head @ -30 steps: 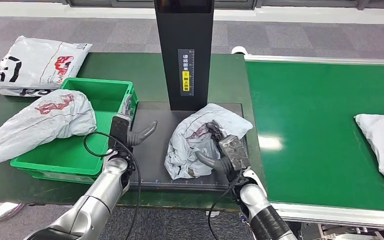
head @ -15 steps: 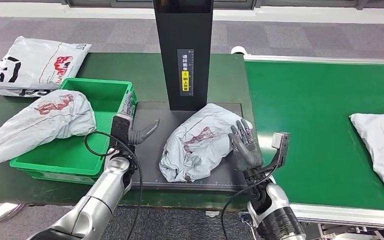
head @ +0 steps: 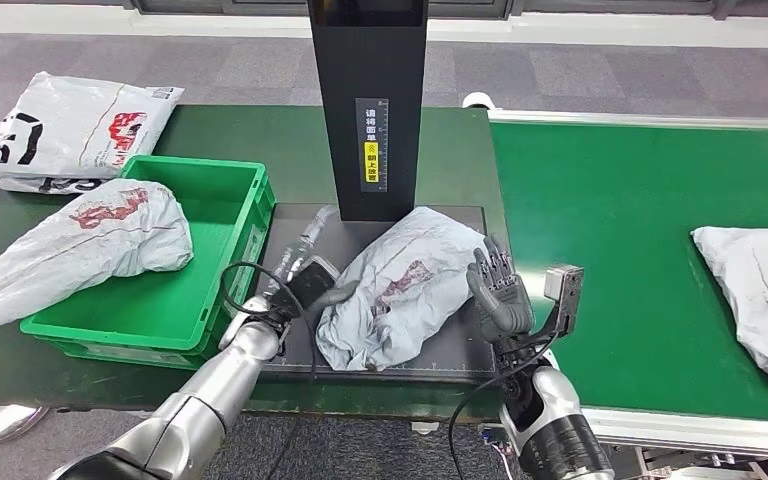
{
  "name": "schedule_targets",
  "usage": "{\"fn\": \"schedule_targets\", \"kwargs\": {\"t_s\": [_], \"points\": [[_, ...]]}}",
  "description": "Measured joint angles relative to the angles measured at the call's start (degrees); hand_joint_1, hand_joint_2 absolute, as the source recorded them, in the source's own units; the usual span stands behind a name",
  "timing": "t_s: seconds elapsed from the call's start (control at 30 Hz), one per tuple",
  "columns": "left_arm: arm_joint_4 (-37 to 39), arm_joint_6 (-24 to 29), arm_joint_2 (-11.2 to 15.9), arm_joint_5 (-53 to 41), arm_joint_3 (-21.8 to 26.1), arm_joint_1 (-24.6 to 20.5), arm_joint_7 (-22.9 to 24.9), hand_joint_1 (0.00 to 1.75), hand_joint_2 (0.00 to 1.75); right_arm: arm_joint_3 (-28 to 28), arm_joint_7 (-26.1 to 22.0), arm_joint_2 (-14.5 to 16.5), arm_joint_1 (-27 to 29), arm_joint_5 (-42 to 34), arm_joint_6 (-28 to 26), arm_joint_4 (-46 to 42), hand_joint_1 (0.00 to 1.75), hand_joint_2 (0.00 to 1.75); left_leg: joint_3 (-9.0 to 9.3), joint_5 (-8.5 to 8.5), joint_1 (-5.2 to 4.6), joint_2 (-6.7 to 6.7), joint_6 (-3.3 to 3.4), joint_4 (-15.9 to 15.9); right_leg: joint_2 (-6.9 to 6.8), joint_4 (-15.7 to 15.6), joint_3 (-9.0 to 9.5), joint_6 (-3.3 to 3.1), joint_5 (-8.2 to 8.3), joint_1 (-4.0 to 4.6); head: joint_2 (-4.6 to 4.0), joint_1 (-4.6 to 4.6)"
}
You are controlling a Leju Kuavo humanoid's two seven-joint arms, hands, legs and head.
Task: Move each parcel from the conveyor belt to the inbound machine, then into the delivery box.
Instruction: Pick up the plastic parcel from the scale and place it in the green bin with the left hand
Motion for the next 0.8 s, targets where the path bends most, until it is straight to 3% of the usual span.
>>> {"fn": "schedule_targets", "kwargs": {"t_s": [0.2,0.37,0.5,0.8], "points": [[5.68,-3.0,0.75,-16.1,-7.38,-1.31,0.95,0.0,1.75,-1.4,-0.42,-0.08,0.66,4.88,-0.4,-3.79,0.0,1.75,0.01,0.0,-0.02,-0.01,0.0,0.0,0.01,0.0,0.0,0.0,0.0,-0.01,0.0,0.0],[8.54,-4.59,1.11,-20.55,-10.31,-3.19,1.16,0.06,1.75,-2.28,-0.64,-0.16,1.54,6.28,-0.27,-6.42,0.0,1.75,0.03,0.0,-0.01,-0.02,0.0,-0.01,-0.03,0.01,0.04,0.0,-0.01,0.0,0.0,0.0],[9.89,-4.69,1.17,-25.3,-12.22,-4.87,3.89,1.75,1.75,-2.85,-1.43,-0.16,2.65,7.71,-0.12,-8.98,0.0,1.75,0.15,-0.01,-0.02,-0.1,0.01,-0.01,-0.1,0.0,0.22,0.0,-0.02,-0.01,0.0,0.0],[11.38,-3.22,1.16,-29.7,-12.61,-6.21,7.2,1.75,1.75,-2.85,-1.29,-0.16,5.64,9.72,-0.17,-17.21,0.0,1.75,0.39,0.0,-0.02,-0.05,0.01,-0.01,-0.07,-0.01,0.42,-0.01,-0.01,-0.01,0.0,0.0]]}}
